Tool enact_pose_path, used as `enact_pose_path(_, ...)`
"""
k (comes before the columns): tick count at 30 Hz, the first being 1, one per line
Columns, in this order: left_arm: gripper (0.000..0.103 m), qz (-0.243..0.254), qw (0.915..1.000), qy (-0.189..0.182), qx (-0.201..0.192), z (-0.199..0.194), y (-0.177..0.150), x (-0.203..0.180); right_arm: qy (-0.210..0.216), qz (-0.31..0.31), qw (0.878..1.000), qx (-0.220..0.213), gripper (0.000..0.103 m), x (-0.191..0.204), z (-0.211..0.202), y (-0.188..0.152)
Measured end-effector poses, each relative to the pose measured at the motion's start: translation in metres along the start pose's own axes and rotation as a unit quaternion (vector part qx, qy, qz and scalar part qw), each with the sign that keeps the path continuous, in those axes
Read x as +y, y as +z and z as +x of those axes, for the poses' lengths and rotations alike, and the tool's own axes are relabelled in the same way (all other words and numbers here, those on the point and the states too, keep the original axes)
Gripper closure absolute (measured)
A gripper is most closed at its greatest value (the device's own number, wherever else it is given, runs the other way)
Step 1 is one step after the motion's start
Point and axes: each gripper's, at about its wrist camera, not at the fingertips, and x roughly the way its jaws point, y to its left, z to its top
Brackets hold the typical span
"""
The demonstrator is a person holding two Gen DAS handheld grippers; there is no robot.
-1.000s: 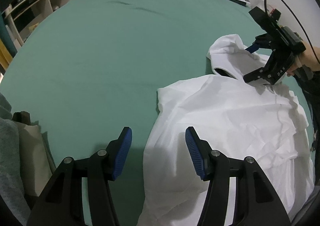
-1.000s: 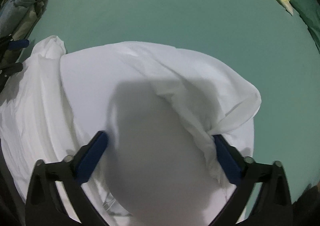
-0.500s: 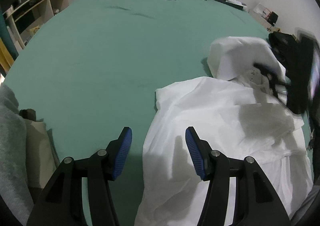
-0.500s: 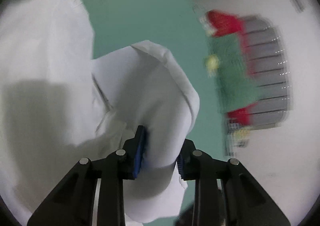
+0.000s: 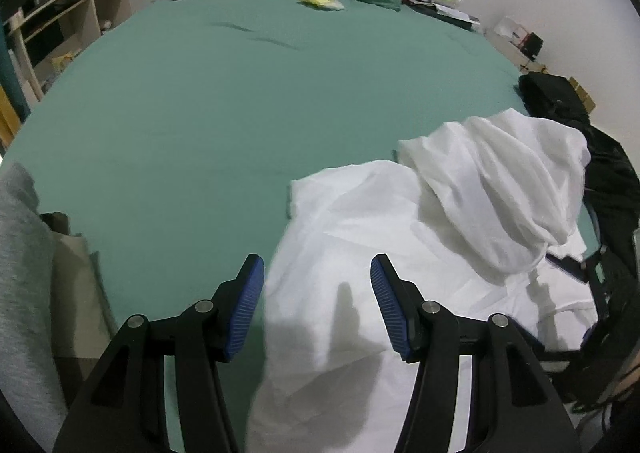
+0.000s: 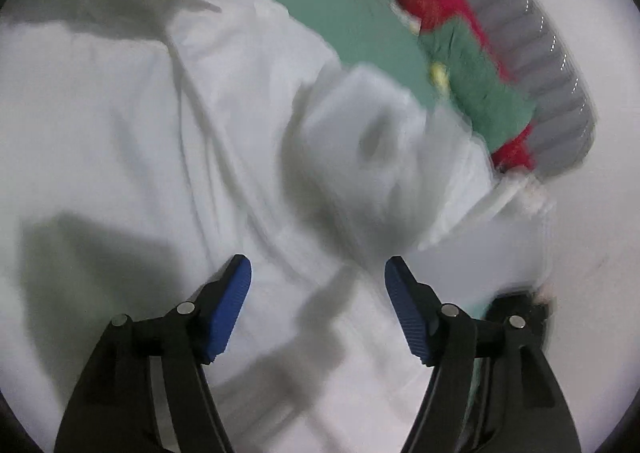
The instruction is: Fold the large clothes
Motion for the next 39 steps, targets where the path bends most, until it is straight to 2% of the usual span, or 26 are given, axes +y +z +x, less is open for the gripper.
enact_pose_path(3,0.044,0.002,0.9999,-0.011,-0.001,0.005,0.0,-0.01,0.045,0.078,0.996,0.016,0.033,-0.026,-0.011,-0.012)
enact_pose_path(5,0.044,0.008,0.9998,-0.018,-0.001,0.008,0.001,-0.017,0.065,0.127,0.99,0.012,0.033,-0.05,-0.018,-0.013)
enact_pose_path(6,0.044,0.011,0.9998,-0.018,0.0,0.009,0.002,-0.02,0.068,0.148,0.987,0.002,0.033,-0.06,-0.027,-0.014)
enact_pose_path(8,0.044,0.01,0.9998,-0.02,0.0,0.01,0.003,-0.022,0.07,0.145,0.986,-0.03,0.033,-0.073,-0.042,-0.01)
enact_pose_path(9,0.044,0.01,0.9998,-0.02,0.001,0.01,0.004,-0.023,0.074,0.108,0.99,-0.053,0.032,-0.086,-0.047,0.003)
enact_pose_path(10,0.044,0.011,0.9998,-0.017,0.002,0.011,0.005,-0.023,0.075,0.077,0.992,-0.06,0.022,-0.082,-0.047,0.011)
enact_pose_path(11,0.044,0.011,0.9998,-0.014,0.002,0.011,0.004,-0.021,0.085,0.026,0.994,-0.06,0.017,-0.084,-0.041,0.022)
enact_pose_path(12,0.044,0.011,0.9999,-0.01,0.002,0.012,0.005,-0.02,0.099,-0.027,0.993,-0.049,0.017,-0.094,-0.029,0.036)
enact_pose_path(14,0.044,0.013,0.9999,-0.003,0.006,0.014,0.006,-0.018,0.101,-0.096,0.99,-0.031,0.017,-0.109,-0.012,0.049)
enact_pose_path(17,0.044,0.008,0.9999,0.006,0.013,0.02,0.009,-0.012,0.156,-0.166,0.973,0.03,0.017,-0.128,0.025,0.077)
enact_pose_path(19,0.044,0.004,0.9998,0.008,0.017,0.023,0.013,-0.007,0.216,-0.189,0.956,0.06,0.017,-0.125,0.039,0.084)
enact_pose_path(21,0.044,0.0,0.9997,0.013,0.02,0.027,0.016,-0.003,0.214,-0.235,0.942,0.107,0.017,-0.109,0.064,0.086)
enact_pose_path(22,0.044,-0.003,0.9997,0.013,0.022,0.029,0.018,-0.002,0.215,-0.249,0.936,0.127,0.023,-0.1,0.071,0.083)
enact_pose_path(23,0.044,-0.005,0.9997,0.011,0.023,0.031,0.019,-0.002,0.221,-0.262,0.927,0.149,0.045,-0.088,0.081,0.076)
enact_pose_path(24,0.044,-0.006,0.9997,0.009,0.024,0.031,0.019,-0.001,0.221,-0.267,0.924,0.159,0.06,-0.082,0.085,0.071)
enact_pose_path(25,0.044,-0.005,0.9996,0.007,0.026,0.031,0.019,-0.001,0.215,-0.273,0.924,0.163,0.077,-0.075,0.086,0.065)
enact_pose_path(26,0.044,-0.003,0.9996,0.007,0.026,0.031,0.018,-0.001,0.199,-0.282,0.926,0.153,0.09,-0.067,0.083,0.059)
enact_pose_path(28,0.044,0.0,0.9997,0.006,0.023,0.028,0.017,-0.002,0.144,-0.285,0.941,0.116,0.098,-0.057,0.071,0.055)
enact_pose_path(29,0.044,0.0,0.9998,0.005,0.019,0.025,0.015,-0.001,0.115,-0.279,0.948,0.098,0.098,-0.054,0.063,0.054)
enact_pose_path(30,0.044,-0.001,0.9999,0.004,0.015,0.021,0.014,-0.001,0.058,-0.271,0.959,0.068,0.098,-0.049,0.049,0.053)
enact_pose_path(32,0.044,-0.005,1.0,0.004,0.004,0.013,0.012,0.001,-0.01,-0.241,0.969,0.052,0.099,-0.036,0.038,0.047)
enact_pose_path(33,0.044,-0.007,1.0,0.005,-0.003,0.008,0.011,0.002,-0.058,-0.228,0.971,0.043,0.099,-0.024,0.03,0.044)
enact_pose_path(35,0.044,-0.012,0.9998,0.006,-0.014,-0.001,0.01,0.005,-0.121,-0.213,0.969,0.024,0.099,0.005,0.022,0.032)
enact_pose_path(36,0.044,-0.014,0.9997,0.005,-0.021,-0.004,0.009,0.006,-0.143,-0.187,0.972,0.024,0.098,0.019,0.022,0.027)
enact_pose_path(38,0.044,-0.021,0.9993,0.0,-0.031,-0.01,0.008,0.007,-0.088,-0.101,0.99,0.035,0.098,0.035,0.025,0.02)
enact_pose_path(39,0.044,-0.026,0.999,-0.008,-0.036,-0.012,0.008,0.007,-0.067,-0.051,0.995,0.045,0.098,0.047,0.03,0.015)
